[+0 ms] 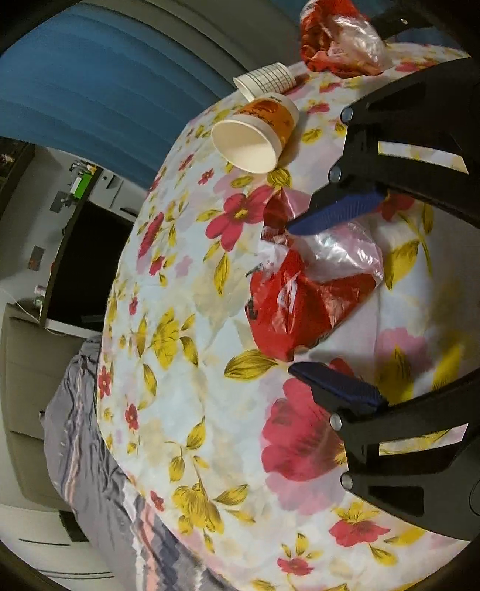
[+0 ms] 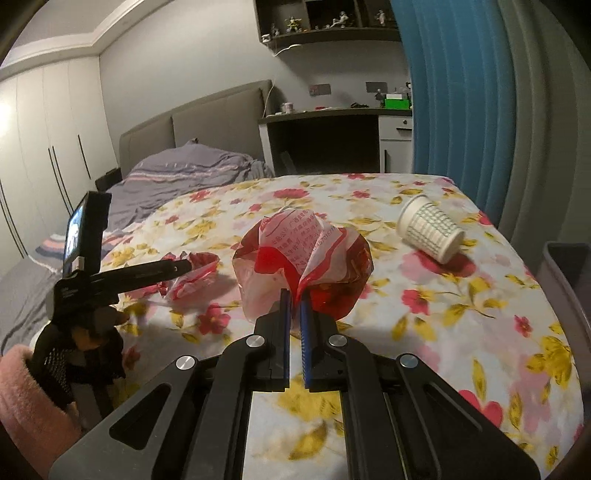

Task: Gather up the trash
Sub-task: 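Grasp a red-and-white bag with the right tool while the left tool grasps another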

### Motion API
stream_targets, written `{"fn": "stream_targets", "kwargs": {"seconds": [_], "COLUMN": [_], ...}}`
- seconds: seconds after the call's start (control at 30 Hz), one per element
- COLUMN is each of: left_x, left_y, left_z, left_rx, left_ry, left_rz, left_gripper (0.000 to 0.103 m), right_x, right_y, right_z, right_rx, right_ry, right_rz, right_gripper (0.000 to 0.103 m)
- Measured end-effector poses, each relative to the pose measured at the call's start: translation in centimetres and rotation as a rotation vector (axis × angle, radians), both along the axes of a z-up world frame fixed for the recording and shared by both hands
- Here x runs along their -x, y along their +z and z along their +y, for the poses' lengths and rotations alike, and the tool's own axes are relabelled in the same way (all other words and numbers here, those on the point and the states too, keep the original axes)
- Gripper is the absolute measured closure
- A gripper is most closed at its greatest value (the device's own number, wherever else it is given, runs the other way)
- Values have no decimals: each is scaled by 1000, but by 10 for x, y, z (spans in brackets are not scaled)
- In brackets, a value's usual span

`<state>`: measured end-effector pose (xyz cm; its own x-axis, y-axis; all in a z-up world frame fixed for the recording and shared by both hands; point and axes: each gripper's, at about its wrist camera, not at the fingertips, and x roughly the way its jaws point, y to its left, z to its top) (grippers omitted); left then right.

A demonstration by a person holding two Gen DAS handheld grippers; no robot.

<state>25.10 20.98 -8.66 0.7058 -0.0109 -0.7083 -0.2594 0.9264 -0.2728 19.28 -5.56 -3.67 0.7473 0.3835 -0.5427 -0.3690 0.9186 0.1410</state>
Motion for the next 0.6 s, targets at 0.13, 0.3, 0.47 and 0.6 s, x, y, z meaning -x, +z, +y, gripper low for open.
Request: {"fn": "stream_targets", "kwargs": {"seconds": [0.13,0.3,0.47,0.6], "left_x": [0,9,34,57], "left_y": [-2,-2,22,47], "left_z": [-6,-10,-26,-50], "left_rx": [-6,-14,-67,-120], "left_ry": [-18,-11,-4,-20], "left_rz": [14,-15,-92,-157], "left_gripper": [66,75,78,78], "right_x": [4,12,24,34], "right_y": [2,2,9,16], "right_z": [-12,-24,-37,-52], "right_rx": [-16,-25,-34,-42], "right_ry": [-12,-16,-24,-33], "right_rz": [-1,-8,-31,-52], "right_gripper": [97,97,97,97]}}
